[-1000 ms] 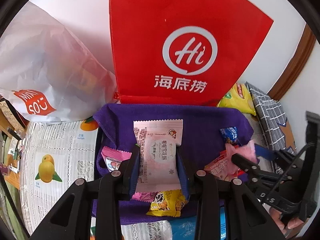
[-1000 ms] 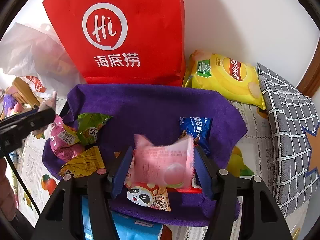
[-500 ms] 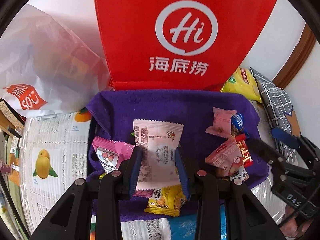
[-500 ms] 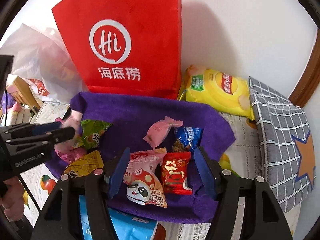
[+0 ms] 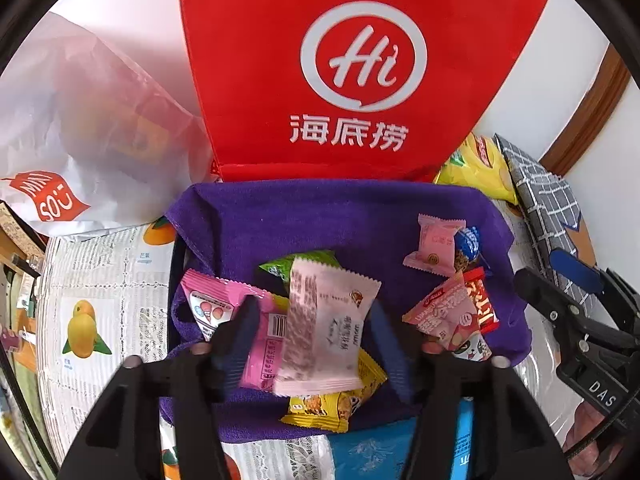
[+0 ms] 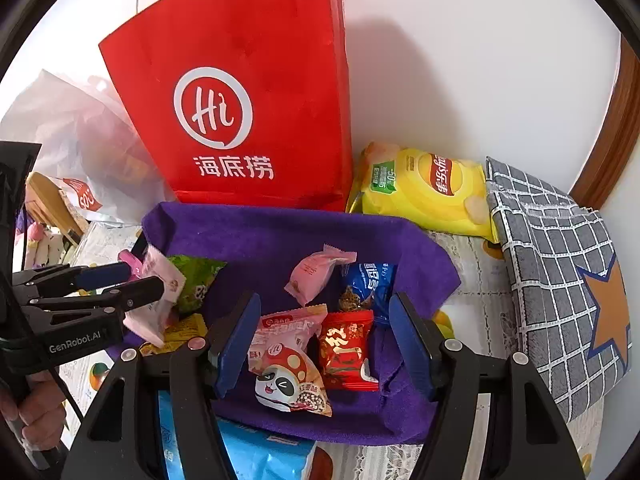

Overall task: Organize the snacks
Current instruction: 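Move both open tools back to the loose snacks on the sheet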

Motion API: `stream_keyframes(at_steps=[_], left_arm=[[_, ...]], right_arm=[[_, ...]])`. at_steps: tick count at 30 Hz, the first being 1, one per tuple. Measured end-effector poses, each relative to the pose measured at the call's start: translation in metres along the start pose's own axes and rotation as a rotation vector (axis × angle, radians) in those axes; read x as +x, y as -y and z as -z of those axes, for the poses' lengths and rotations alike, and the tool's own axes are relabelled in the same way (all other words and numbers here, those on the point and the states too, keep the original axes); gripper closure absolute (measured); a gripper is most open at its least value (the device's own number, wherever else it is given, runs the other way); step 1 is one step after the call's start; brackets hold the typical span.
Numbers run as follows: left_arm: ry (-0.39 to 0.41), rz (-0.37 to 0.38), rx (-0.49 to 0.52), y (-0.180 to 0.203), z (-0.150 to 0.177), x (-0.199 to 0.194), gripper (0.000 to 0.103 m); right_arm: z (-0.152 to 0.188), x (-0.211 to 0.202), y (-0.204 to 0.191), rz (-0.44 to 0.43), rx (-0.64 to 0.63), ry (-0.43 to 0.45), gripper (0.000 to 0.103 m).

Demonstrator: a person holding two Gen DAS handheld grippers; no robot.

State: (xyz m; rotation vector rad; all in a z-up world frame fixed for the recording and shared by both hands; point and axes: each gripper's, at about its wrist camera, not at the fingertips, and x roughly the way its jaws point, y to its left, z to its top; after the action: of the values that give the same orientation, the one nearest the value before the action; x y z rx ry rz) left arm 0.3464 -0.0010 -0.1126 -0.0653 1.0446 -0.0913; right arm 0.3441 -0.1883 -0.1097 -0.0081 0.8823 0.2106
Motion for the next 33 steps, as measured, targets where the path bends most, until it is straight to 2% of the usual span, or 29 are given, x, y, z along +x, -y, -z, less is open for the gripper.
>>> stream_keyframes(at_steps=[11,14,16,22,26,30,33], left_arm=[[0.105,0.026,0.027,0.006,-0.001,-0.041,0.043],[0.147,0.039,0.034,0.01,0.001,-0.057,0.043],[0.166,0.049,0.041,0.012,0.003,-0.065,0.043],[0.232,0.07,0.086,0.027,0.013,-0.093,0.043],[0.249,0.087,0.127,0.04,0.025,-0.111,0.043],[0.295,0.083,0.157,0.046,0.051,-0.135,0.043],[0.271,0.094,0.144,0.041,0.073,-0.142,0.043]], right_arm=[[-0.002,-0.039,-0.015,0.018,-0.021,0.088,0.037],[0.003,-0.054,-0.014,-0.015,-0.007,0.114,0.037],[0.01,-0.063,-0.012,-0.028,0.013,0.128,0.037],[0.042,-0.097,-0.002,0.004,0.045,0.154,0.036],[0.065,-0.117,0.006,0.01,0.078,0.146,0.036],[0.088,-0.143,0.008,0.025,0.091,0.163,0.036],[0.107,-0.157,0.003,0.02,0.084,0.184,0.036]])
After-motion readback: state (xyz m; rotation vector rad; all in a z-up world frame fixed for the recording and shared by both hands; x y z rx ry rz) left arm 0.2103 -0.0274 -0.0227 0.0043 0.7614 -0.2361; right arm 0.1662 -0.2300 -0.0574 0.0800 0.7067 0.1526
